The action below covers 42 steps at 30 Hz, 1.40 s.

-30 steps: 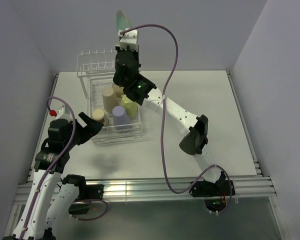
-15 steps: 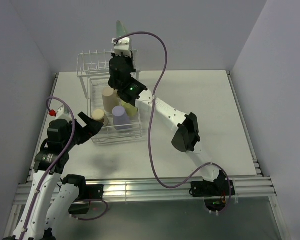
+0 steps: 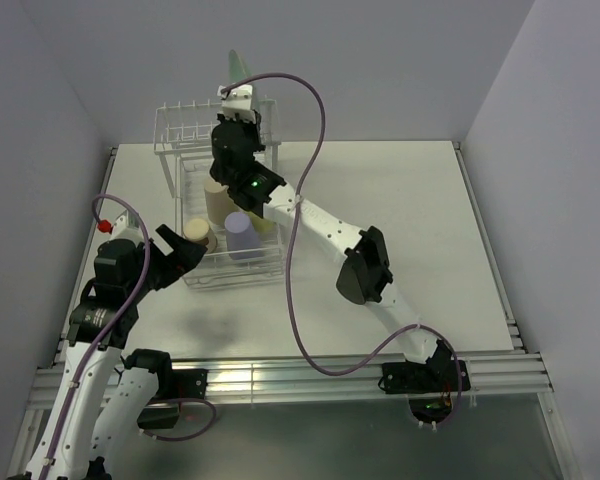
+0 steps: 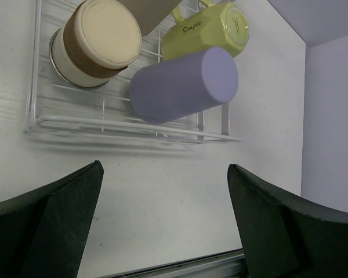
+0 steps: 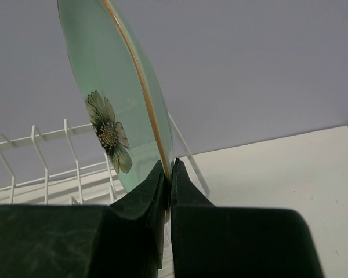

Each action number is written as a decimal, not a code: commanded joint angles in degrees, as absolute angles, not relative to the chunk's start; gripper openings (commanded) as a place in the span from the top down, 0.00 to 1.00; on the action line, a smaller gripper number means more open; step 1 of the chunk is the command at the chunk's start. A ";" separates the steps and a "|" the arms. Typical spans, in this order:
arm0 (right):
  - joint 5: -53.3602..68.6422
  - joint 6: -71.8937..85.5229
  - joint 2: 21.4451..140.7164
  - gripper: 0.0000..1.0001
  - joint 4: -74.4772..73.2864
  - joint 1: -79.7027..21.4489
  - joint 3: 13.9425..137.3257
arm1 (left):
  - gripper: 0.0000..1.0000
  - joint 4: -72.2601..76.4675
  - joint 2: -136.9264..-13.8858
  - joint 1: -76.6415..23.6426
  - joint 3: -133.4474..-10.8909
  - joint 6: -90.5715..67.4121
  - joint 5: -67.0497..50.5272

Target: Load the mixed dishes into the dish rack

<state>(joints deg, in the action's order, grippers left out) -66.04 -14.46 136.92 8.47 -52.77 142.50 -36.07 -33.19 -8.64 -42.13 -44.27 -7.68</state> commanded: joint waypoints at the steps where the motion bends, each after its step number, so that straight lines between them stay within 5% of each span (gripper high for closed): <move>1: -69.69 -14.85 137.02 1.00 20.20 -53.35 146.69 | 0.05 -35.07 -32.26 -8.53 -44.74 -43.42 -7.38; 20: -75.06 -21.79 137.20 1.00 32.51 -54.05 145.90 | 0.04 -35.42 -31.91 -8.53 -44.39 -42.36 -7.30; 42: -74.27 -16.18 139.22 1.00 27.95 -53.70 148.01 | 0.03 -35.51 -30.67 -8.53 -44.91 -43.15 -7.56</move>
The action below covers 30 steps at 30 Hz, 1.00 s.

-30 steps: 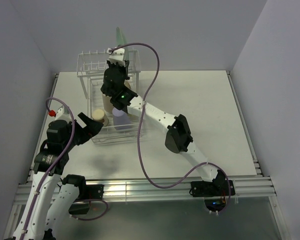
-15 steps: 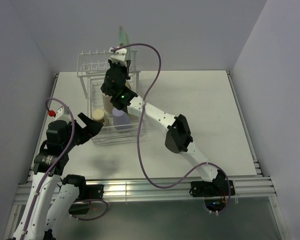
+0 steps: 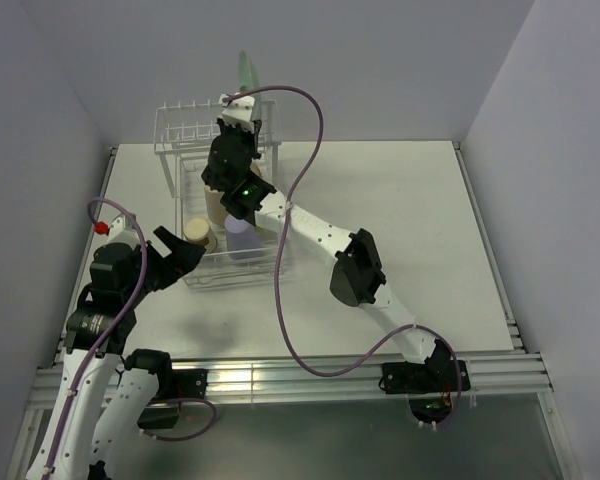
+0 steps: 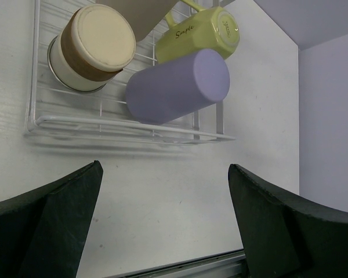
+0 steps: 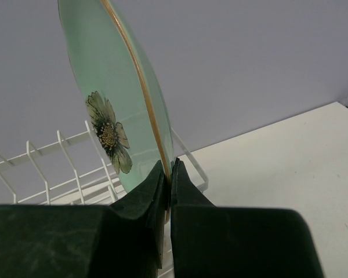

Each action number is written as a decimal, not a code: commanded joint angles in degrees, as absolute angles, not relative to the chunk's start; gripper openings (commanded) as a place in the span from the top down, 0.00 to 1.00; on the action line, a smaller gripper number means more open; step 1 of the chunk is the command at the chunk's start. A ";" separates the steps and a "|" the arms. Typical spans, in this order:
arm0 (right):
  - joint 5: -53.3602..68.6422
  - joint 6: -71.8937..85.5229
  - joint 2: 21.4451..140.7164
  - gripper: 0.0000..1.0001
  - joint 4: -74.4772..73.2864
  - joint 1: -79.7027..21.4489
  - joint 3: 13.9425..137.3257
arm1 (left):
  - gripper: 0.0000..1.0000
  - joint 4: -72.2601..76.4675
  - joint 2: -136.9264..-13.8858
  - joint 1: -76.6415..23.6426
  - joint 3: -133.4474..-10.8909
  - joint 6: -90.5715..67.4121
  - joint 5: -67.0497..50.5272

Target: Load the mixed dishes into the dish rack

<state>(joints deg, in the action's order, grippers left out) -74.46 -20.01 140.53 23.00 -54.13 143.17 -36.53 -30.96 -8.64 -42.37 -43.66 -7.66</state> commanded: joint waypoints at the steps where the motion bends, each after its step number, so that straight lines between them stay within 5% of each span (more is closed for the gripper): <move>1: -74.27 -16.00 139.57 1.00 27.78 -53.70 148.01 | 0.03 -35.42 -30.59 -8.53 -44.91 -43.07 -7.56; 19: -72.69 -11.87 142.12 0.89 24.26 -52.82 148.62 | 0.03 -34.72 -31.03 -8.53 -44.21 -42.63 -7.91; 30: -71.81 -11.25 142.56 0.59 23.20 -52.73 148.71 | 0.03 -34.72 -31.03 -8.53 -44.12 -42.54 -7.74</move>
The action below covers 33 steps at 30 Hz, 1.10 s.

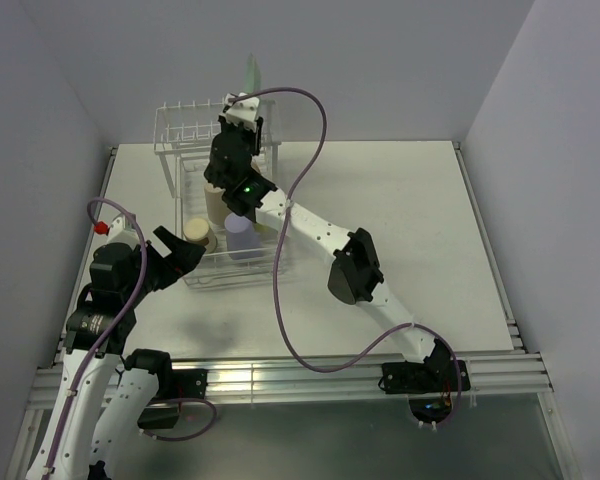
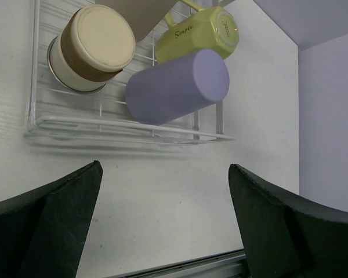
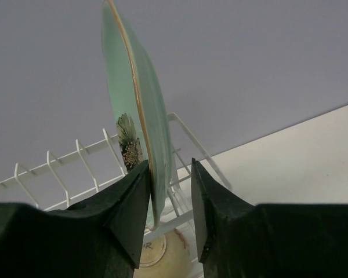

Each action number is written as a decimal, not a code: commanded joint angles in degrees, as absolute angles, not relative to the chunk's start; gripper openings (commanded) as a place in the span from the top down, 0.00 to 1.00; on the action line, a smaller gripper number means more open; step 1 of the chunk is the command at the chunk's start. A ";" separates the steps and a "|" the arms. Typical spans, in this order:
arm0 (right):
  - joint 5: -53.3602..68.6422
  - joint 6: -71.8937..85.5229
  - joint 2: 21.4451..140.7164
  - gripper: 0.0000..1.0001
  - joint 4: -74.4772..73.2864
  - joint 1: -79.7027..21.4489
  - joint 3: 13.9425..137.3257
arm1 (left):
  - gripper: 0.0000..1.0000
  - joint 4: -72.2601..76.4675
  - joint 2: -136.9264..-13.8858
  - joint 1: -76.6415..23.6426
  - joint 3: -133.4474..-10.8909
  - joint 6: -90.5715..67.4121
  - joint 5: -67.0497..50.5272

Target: Load the mixed dishes into the dish rack

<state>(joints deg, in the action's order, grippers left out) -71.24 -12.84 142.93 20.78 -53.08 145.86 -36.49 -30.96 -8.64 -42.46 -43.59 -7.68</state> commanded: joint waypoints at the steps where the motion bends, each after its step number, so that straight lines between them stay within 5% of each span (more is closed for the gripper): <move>1: -71.63 -11.08 142.47 0.58 23.03 -52.73 148.62 | 0.03 -34.72 -30.94 -8.53 -44.03 -42.54 -7.82; 10: -70.58 -11.34 140.36 0.30 20.66 -52.73 148.36 | 0.03 -34.98 -30.67 -8.53 -44.12 -42.98 -7.73; 17: -70.05 -13.62 136.59 0.23 20.57 -53.35 144.94 | 0.03 -35.77 -30.50 -8.53 -45.26 -43.24 -7.21; 23: -70.22 -15.30 132.55 0.02 18.91 -54.75 141.16 | 0.02 -37.09 -30.76 -8.53 -47.02 -43.07 -6.77; 27: -70.49 -13.54 125.36 0.00 14.07 -55.98 134.49 | 0.03 -37.44 -31.11 -8.53 -47.46 -43.33 -7.64; 33: -54.39 15.43 111.55 0.00 -21.40 -55.56 122.88 | 0.03 -36.83 -31.81 -8.53 -46.76 -43.94 -9.49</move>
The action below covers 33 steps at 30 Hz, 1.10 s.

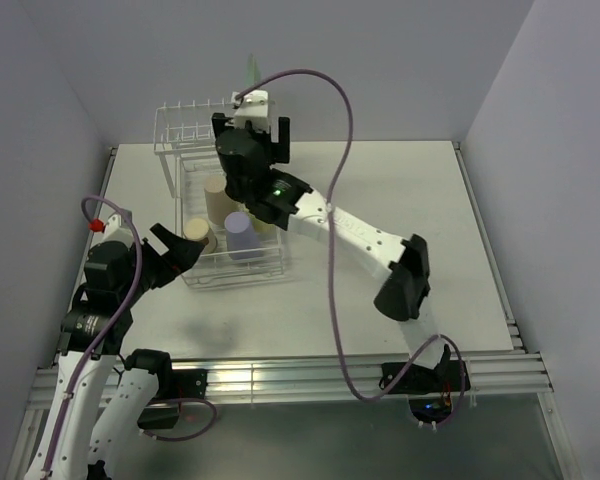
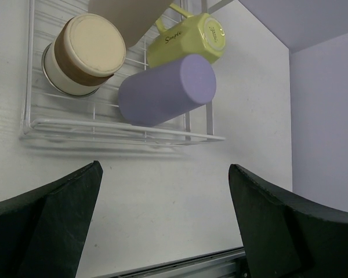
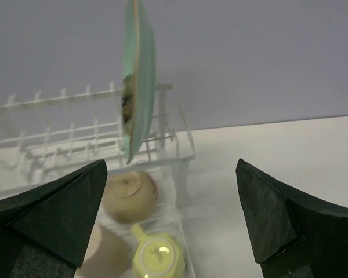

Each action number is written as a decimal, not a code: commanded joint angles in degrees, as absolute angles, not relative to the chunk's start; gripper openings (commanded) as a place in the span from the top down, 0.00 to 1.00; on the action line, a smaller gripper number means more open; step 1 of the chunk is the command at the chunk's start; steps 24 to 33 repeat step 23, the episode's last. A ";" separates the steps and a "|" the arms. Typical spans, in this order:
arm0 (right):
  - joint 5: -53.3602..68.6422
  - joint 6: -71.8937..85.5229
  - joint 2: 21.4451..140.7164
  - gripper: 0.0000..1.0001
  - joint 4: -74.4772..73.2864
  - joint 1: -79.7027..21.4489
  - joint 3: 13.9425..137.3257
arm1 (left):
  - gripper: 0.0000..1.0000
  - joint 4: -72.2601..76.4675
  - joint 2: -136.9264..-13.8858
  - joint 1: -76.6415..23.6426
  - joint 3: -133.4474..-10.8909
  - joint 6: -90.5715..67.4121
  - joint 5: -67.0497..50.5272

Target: Load the mixed dishes into the dish rack

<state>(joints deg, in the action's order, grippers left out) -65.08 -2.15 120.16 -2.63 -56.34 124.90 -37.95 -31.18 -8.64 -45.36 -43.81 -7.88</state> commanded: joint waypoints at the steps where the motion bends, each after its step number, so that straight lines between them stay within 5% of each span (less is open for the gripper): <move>1: -50.14 21.12 110.58 0.00 -29.36 -55.11 120.87 | 0.03 -36.57 -32.08 -8.53 -46.41 -43.95 -9.75; 6: -28.34 26.10 101.18 0.00 -36.22 -54.49 105.60 | 0.03 -35.77 -34.10 -8.53 -45.53 -43.59 -11.16; 10: -11.89 28.47 89.85 0.00 -25.09 -56.59 78.18 | 0.02 -35.69 -35.06 -8.53 -44.04 -43.42 -11.42; 21: -15.91 32.43 63.03 0.00 -15.04 -61.44 42.40 | 0.02 -36.74 -35.51 -8.61 -43.41 -44.38 -11.60; 33: -15.12 32.08 57.76 0.00 -12.32 -61.61 39.56 | 0.02 -37.00 -35.86 -8.70 -43.51 -44.56 -12.65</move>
